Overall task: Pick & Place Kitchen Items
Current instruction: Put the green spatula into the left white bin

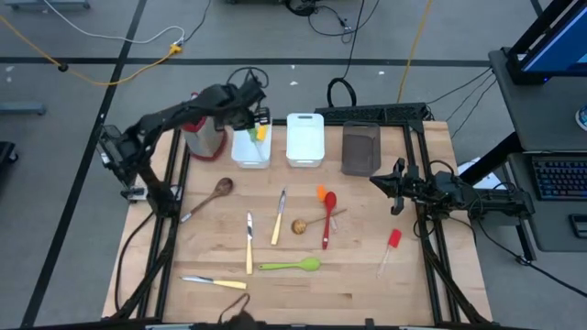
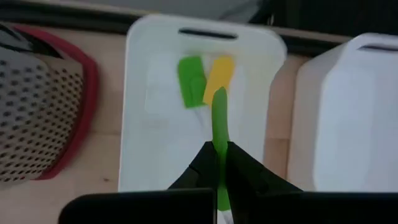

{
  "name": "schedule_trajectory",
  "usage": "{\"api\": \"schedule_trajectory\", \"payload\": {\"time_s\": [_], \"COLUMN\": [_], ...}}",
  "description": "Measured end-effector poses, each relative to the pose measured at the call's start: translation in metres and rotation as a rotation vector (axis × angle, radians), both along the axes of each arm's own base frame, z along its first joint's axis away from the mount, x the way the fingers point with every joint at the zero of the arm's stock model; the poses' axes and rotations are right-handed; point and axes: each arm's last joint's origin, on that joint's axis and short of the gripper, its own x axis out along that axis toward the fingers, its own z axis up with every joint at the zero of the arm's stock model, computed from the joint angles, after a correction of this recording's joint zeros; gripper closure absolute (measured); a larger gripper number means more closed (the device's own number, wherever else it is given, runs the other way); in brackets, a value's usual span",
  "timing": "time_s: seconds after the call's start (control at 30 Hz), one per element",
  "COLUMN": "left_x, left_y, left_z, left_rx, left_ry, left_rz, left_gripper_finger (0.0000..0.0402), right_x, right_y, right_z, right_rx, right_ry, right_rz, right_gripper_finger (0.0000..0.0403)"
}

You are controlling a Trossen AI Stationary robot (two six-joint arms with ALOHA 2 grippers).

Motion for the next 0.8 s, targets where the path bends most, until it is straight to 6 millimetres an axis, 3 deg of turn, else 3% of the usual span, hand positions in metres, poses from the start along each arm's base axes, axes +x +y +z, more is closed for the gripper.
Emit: {"api": "schedule_trajectory", "payload": {"time_s": [0.17,0.37,0.63,0.8], "left_x": [0.005,0.010,0.015,0.017], "left_y": [0.023,0.034,0.040,0.045], "left_z": [-0.032,-0.060,-0.069,-0.068], "left_rx": [-0.087,-0.153,-0.101,-0.048], "left_ry": [0.020,0.064,0.092,0.074], "left_rz": [-0.052,-0.125,-0.176,-0.188], "left_gripper_finger": [0.0398,0.0382,0.0375,0.0342], "right_x": [0.000,0.000,0.000,0.000], "right_y": [0.000,0.000,0.000,0.000], "right_z": [0.000,0.000,0.000,0.000], "right_rx": [0.009,0.036,0.037,0.037], "right_ry": [-0.002,-0.008,-0.008,-0.008], "right_rz": [0.000,0.002,0.001,0.001], "right_gripper_finger": [0.0399,0.0399,0.0399,0.0399]}}
